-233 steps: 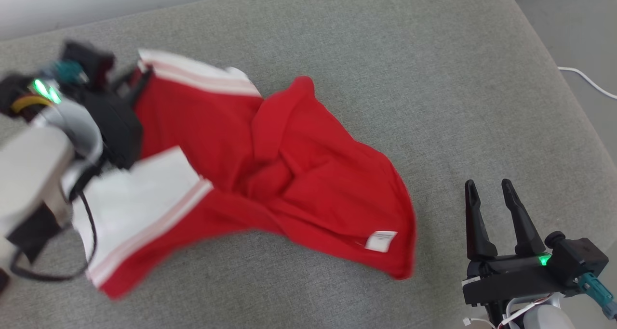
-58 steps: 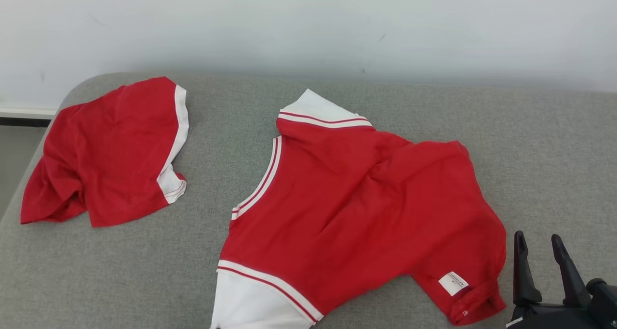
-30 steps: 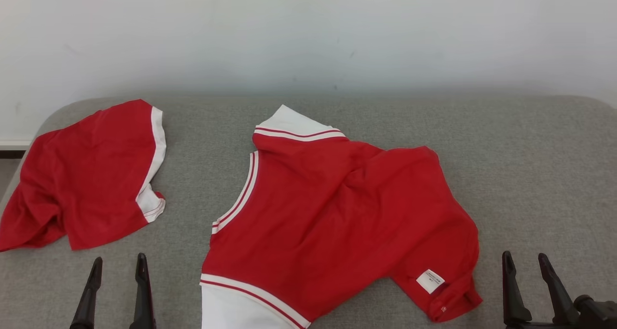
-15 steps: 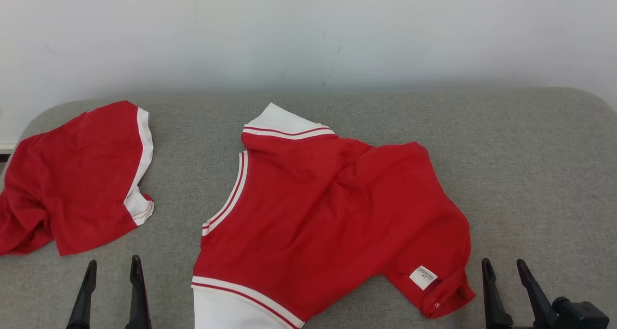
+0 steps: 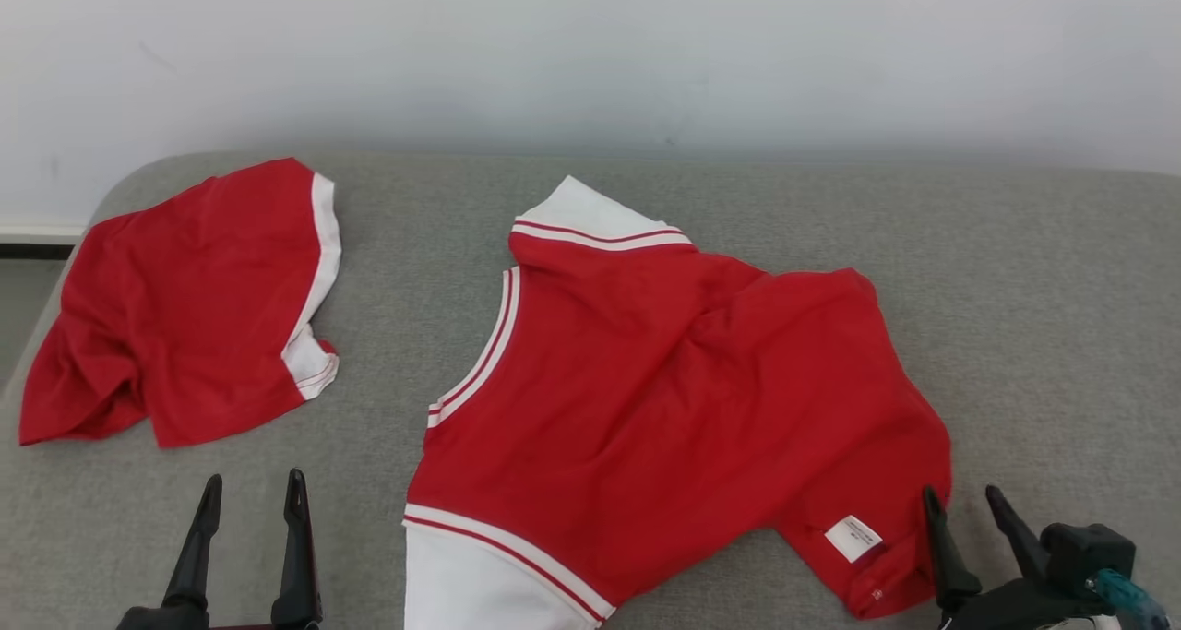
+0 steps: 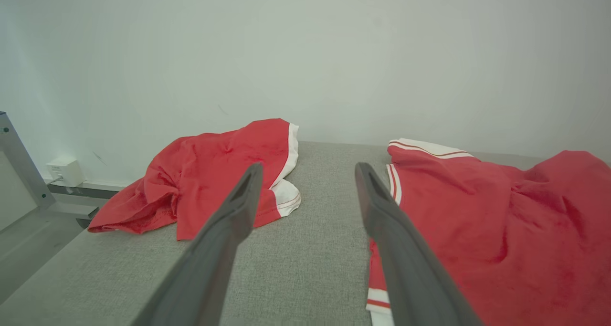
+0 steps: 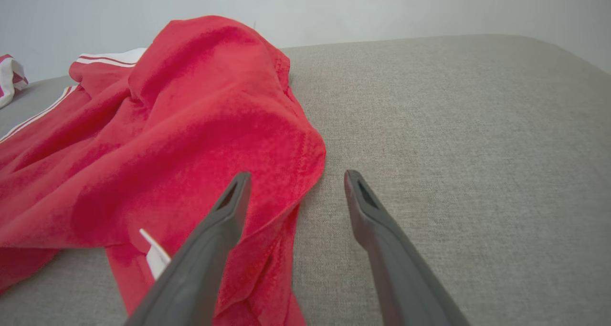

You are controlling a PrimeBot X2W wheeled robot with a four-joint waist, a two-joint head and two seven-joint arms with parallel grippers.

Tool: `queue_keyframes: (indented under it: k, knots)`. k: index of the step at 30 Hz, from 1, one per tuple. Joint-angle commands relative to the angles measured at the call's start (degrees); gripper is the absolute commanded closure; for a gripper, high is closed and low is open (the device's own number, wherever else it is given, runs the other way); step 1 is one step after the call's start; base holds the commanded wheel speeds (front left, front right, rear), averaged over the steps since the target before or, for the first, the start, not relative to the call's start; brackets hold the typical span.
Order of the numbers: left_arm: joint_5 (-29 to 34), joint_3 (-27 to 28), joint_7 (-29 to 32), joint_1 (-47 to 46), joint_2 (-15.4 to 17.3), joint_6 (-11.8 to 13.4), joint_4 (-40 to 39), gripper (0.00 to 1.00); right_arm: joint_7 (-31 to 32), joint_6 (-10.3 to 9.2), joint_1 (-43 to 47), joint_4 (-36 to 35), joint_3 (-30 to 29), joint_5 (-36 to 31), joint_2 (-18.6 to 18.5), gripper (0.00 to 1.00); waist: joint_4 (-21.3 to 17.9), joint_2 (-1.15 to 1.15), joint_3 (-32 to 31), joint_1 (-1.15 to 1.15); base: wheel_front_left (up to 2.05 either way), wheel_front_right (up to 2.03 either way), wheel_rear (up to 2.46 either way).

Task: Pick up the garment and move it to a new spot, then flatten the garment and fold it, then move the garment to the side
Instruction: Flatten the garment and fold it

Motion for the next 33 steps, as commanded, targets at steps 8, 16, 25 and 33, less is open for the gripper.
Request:
queue_keyframes:
  k: [8,16,25,33]
  knots:
    - [0.4,-0.4,-0.2,-1.0,-0.4,-0.5,0.7,0.0,1.5,-0.16,-4.9,8.2,2.9,3.3,-1.1,1.0,2.5,0.0,0.5,0.0,0.0,0.0,0.0]
    - [0.4,-1.1,-0.2,-0.9,-0.5,-0.7,1.3,0.0,-1.7,-0.16,-10.2,7.4,4.6,5.2,-4.6,1.0,3.0,0.0,-0.4,0.0,0.0,0.0,0.0]
    - [-0.2,-1.5,-0.2,-0.7,-0.5,-0.8,1.5,0.0,-2.3,-0.16,-18.6,1.4,7.3,7.8,-8.6,1.0,3.9,0.0,-0.8,0.0,0.0,0.0,0.0]
    - [-0.9,-1.9,-0.2,0.4,-0.6,-0.5,2.0,0.0,-2.3,-0.16,-16.8,5.7,10.5,12.9,-9.2,0.06,4.4,0.0,-0.7,0.0,0.0,0.0,0.0]
